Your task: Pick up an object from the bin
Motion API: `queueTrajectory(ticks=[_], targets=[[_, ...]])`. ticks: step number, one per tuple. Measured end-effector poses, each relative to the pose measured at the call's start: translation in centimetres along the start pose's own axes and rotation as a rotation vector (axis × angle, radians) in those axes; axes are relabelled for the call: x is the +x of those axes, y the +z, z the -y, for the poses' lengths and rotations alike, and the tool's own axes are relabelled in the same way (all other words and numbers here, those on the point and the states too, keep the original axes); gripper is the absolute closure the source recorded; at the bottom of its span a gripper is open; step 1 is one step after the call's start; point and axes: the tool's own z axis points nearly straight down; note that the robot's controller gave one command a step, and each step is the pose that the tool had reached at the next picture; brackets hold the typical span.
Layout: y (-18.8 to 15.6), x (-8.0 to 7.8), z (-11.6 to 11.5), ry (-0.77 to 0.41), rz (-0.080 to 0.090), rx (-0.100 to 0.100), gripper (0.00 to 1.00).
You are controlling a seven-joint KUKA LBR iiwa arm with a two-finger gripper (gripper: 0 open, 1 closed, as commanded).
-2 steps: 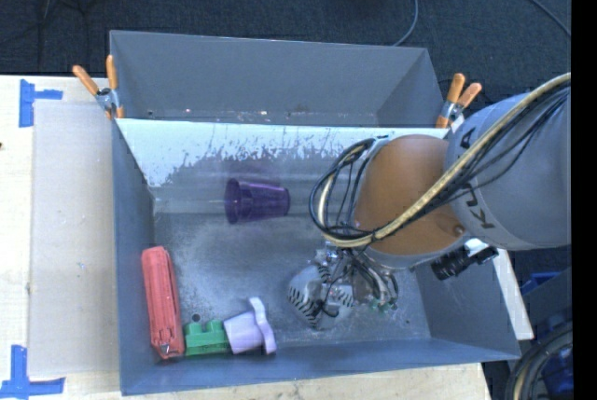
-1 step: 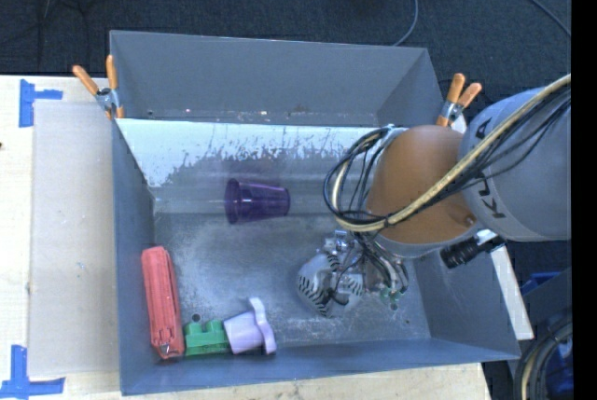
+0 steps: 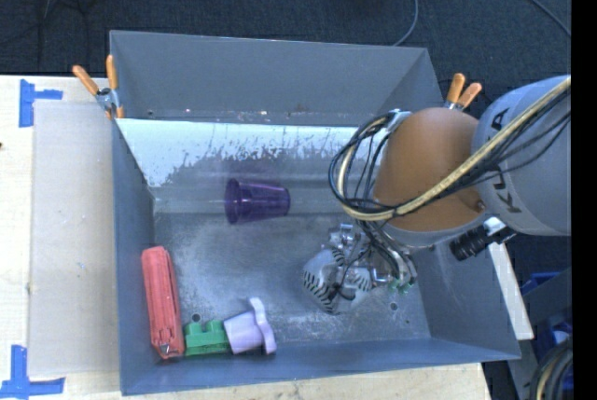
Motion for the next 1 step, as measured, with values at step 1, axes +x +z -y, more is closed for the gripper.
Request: queueTrajectory(ticks=[1], targets=[[-5.0,-0.74,2.86,0.001,0.026,-0.005,1.0]])
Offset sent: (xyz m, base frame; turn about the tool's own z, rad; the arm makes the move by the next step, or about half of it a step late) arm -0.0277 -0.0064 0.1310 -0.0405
